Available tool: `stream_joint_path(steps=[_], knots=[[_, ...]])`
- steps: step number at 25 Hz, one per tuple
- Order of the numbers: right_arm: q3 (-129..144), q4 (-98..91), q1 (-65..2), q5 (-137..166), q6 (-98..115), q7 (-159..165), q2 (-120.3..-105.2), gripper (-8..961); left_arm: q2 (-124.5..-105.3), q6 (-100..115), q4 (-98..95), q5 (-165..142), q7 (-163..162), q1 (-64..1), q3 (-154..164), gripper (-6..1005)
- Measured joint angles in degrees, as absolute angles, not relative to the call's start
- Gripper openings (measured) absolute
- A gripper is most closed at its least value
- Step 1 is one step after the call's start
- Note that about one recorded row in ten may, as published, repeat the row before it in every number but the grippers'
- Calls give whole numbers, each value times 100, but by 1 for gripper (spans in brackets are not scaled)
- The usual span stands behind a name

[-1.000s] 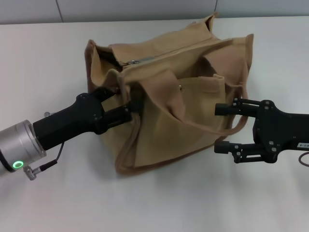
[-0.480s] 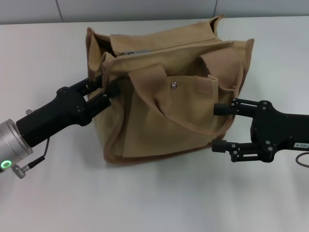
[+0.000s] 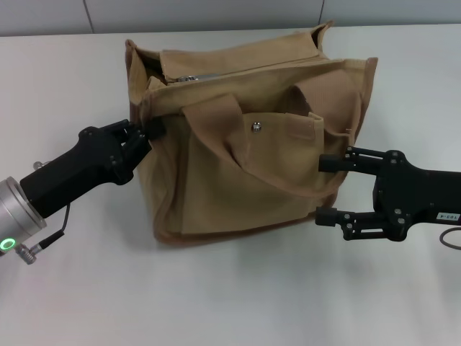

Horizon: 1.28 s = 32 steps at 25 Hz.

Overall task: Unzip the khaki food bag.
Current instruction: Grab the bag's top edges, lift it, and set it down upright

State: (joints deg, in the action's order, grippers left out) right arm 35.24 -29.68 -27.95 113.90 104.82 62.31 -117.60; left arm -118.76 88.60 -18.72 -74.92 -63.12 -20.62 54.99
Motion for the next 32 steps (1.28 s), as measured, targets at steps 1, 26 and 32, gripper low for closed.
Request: stream_joint_path(steps=[1,26,32], knots=[[3525,-2968,-2793,11390,10481,6231,-11760,830,-11873,8859,-1871,-7481,-6311,-2062,5477,140],[3506,-1908,-2648,8767,9464,5370,-11900,830,-11893,9071,-2551,-7431,-6017,-2748,5957,82],[3454,-1252,-2534,8616,9353,3414,-11929,830,-11914,9059,-1575,-7282,-5318,-3108,6240,83]])
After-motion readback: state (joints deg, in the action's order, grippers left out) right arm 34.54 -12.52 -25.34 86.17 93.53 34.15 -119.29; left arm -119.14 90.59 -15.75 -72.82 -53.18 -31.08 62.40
